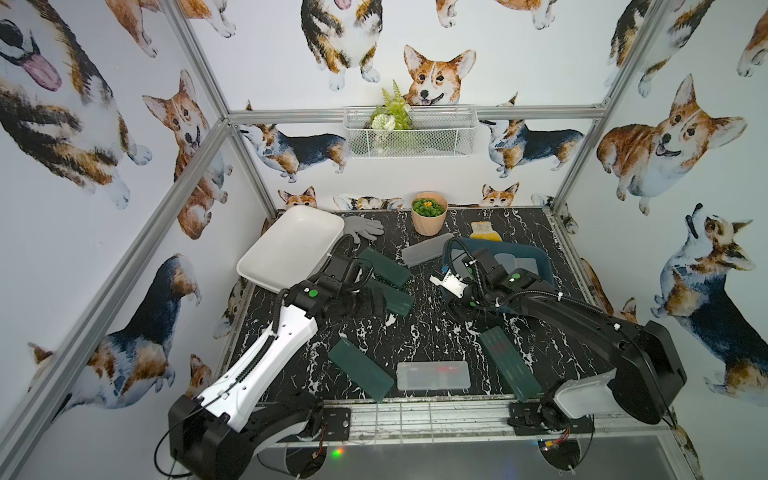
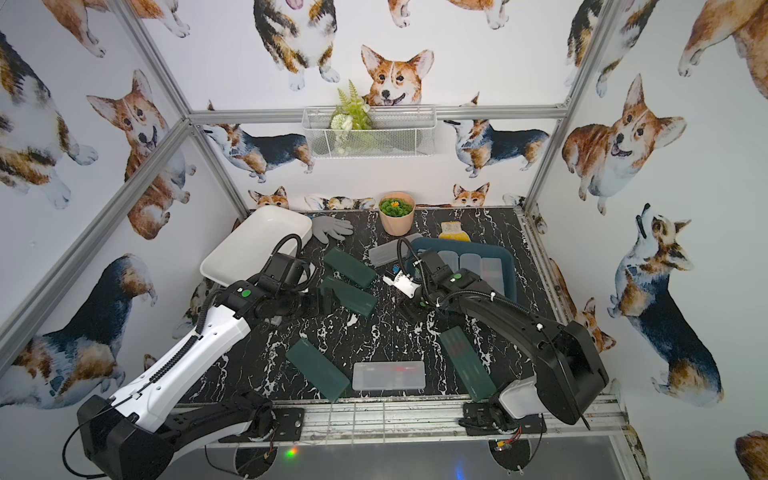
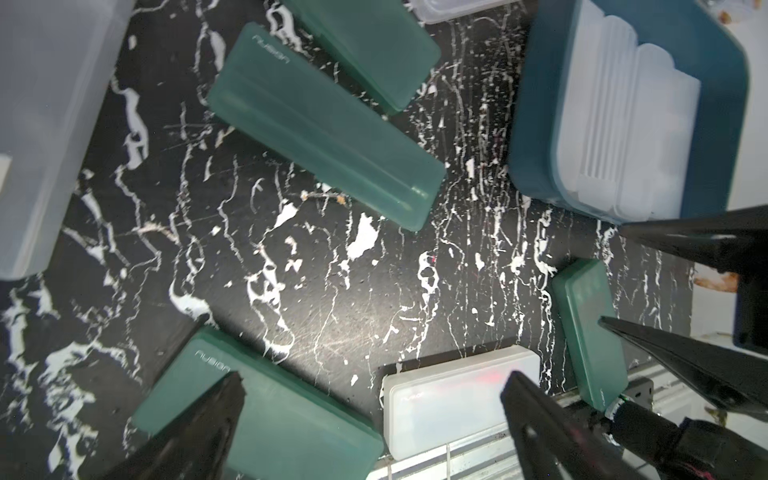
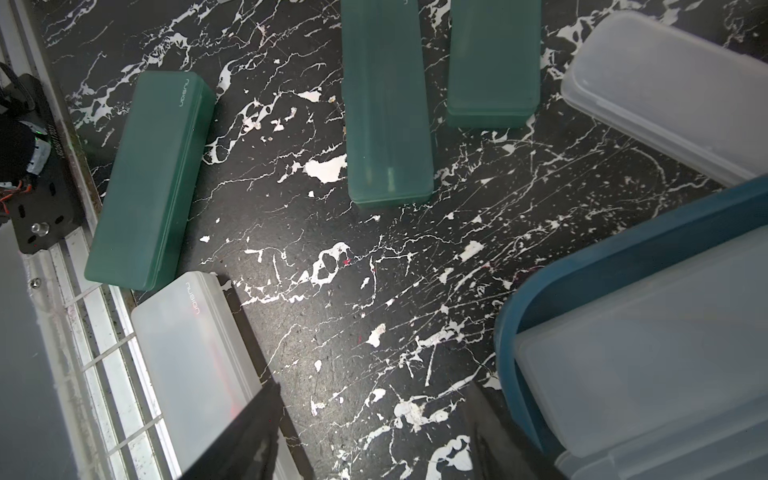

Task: Place the pencil cases by color into the storage box
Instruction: Move the pencil case to the center of the board.

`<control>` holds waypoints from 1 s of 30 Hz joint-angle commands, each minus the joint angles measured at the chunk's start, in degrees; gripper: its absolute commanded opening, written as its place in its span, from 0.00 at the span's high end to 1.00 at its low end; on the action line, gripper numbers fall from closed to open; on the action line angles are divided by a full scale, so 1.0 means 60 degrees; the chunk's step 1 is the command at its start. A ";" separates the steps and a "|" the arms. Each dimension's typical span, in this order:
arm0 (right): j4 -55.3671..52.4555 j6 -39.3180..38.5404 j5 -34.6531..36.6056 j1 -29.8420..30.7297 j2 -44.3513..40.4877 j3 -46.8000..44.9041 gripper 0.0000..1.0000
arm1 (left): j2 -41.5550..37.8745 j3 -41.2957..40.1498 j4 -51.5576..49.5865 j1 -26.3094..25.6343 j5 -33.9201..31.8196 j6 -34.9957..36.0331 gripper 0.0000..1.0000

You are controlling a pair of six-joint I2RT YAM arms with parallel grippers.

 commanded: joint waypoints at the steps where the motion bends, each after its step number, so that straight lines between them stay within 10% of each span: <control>1: 0.0123 -0.0075 -0.0126 -0.0005 0.0102 0.0036 0.29 | -0.0309 -0.0151 -0.1821 -0.0016 -0.0742 -0.1645 0.00; 19: -0.0541 -0.1550 -0.0399 0.0711 -0.0348 -0.0245 0.29 | -0.0921 -0.1122 -0.1881 0.1587 0.0024 -0.4388 0.00; 30: -0.0364 -0.0776 0.0136 0.1553 -0.0392 -0.0572 0.29 | -0.0105 -0.0552 -0.1031 0.0499 -0.0447 -0.5063 0.00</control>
